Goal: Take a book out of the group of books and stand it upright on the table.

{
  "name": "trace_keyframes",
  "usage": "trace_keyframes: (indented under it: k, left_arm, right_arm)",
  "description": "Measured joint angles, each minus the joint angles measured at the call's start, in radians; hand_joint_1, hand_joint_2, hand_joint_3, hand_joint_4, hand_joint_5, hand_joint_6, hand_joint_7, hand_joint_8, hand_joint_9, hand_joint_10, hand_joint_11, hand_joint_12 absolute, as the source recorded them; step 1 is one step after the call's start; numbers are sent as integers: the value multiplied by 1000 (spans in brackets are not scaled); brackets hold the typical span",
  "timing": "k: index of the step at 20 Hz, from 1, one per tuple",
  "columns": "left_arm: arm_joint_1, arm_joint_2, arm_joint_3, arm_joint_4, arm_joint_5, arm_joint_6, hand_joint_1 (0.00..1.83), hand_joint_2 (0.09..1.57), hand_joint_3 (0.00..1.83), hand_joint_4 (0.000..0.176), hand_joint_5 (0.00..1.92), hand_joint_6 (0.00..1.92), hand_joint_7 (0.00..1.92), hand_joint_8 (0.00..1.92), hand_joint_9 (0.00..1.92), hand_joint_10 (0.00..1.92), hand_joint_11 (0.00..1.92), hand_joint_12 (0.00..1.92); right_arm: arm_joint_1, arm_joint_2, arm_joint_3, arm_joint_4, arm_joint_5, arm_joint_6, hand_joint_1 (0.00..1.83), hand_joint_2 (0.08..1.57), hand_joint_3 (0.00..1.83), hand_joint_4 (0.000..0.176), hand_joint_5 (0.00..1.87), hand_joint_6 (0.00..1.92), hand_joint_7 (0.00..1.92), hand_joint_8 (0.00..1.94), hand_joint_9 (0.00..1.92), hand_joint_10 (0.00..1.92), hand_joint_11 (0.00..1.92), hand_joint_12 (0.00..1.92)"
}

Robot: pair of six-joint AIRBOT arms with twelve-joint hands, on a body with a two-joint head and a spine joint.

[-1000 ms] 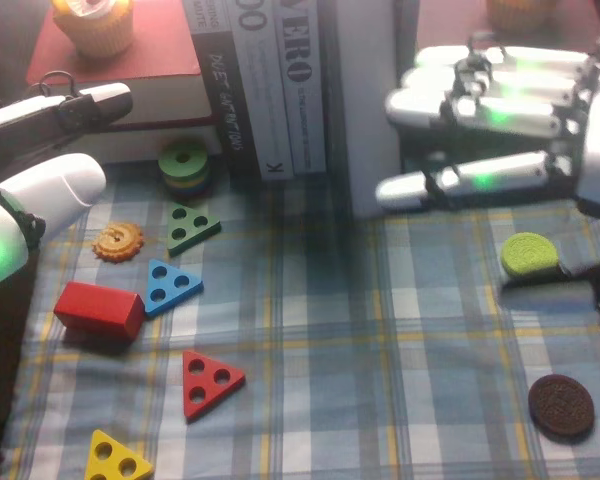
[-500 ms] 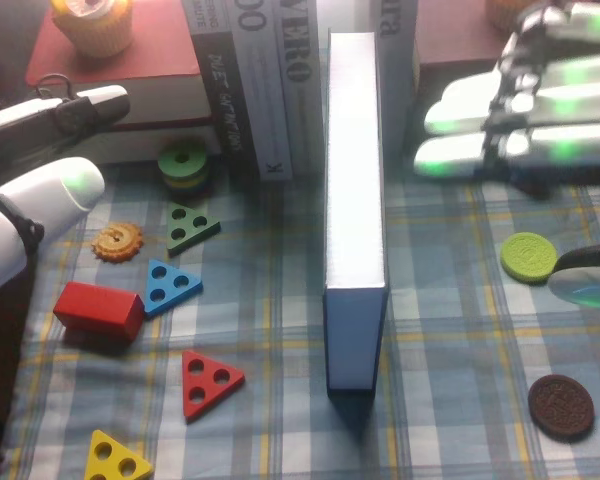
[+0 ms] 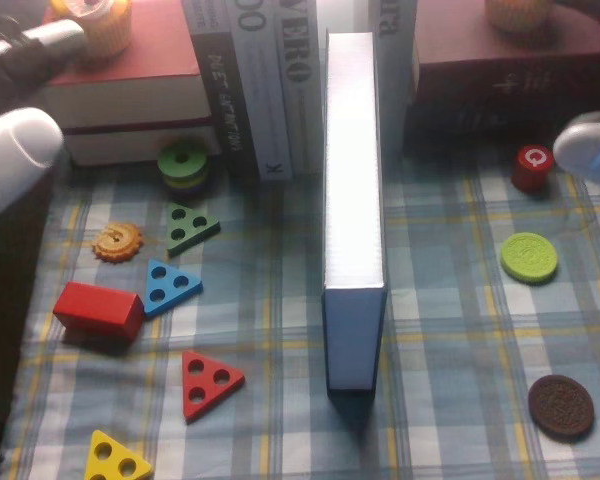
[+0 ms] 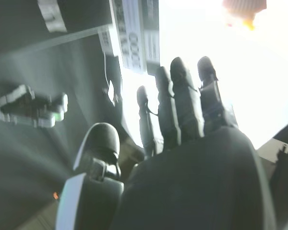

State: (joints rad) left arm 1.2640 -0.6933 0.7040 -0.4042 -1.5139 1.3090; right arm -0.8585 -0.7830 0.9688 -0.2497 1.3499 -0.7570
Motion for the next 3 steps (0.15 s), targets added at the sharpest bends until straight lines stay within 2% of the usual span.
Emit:
trace_keyframes:
  k: [1,2,3]
  left_arm:
    - [0,0,0,0,-27,-6,286,1389,0,34,309,5,367,4,304,7,0,415]
    - [0,0,0,11,-47,-11,222,1366,0,32,283,2,358,1,303,5,0,446]
    - [0,0,0,22,-64,-26,107,1376,3,21,211,4,364,3,308,5,0,462]
  right_arm:
    - [-13,-19,14,53,2,0,0,1312,0,45,206,1,184,1,238,1,0,788]
    - [-26,-31,26,98,2,0,0,1312,0,45,206,1,184,1,238,1,0,787]
    - [-36,-37,33,126,0,1,0,1312,0,45,206,1,184,1,238,1,0,787]
